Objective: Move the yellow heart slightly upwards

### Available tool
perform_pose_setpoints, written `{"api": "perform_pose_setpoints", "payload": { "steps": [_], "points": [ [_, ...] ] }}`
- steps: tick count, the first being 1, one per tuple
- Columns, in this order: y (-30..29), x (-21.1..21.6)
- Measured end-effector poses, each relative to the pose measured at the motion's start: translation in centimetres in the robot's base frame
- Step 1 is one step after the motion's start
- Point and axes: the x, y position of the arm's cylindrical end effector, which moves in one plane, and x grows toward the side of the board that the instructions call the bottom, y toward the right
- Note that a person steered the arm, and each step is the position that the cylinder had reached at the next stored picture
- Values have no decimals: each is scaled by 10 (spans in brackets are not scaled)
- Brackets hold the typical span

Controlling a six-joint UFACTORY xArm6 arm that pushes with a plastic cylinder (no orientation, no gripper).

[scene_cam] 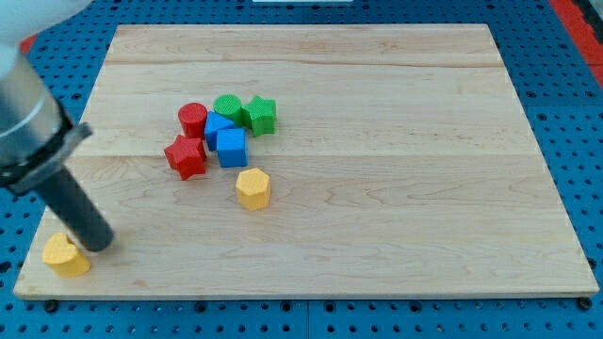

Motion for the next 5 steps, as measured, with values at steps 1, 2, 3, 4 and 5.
{"api": "perform_pose_setpoints", "payload": {
  "steps": [1, 2, 3, 4, 5],
  "points": [
    [44, 25],
    [35, 54],
    [6, 53],
    [-68, 53],
    [-106, 51]
  ]
}}
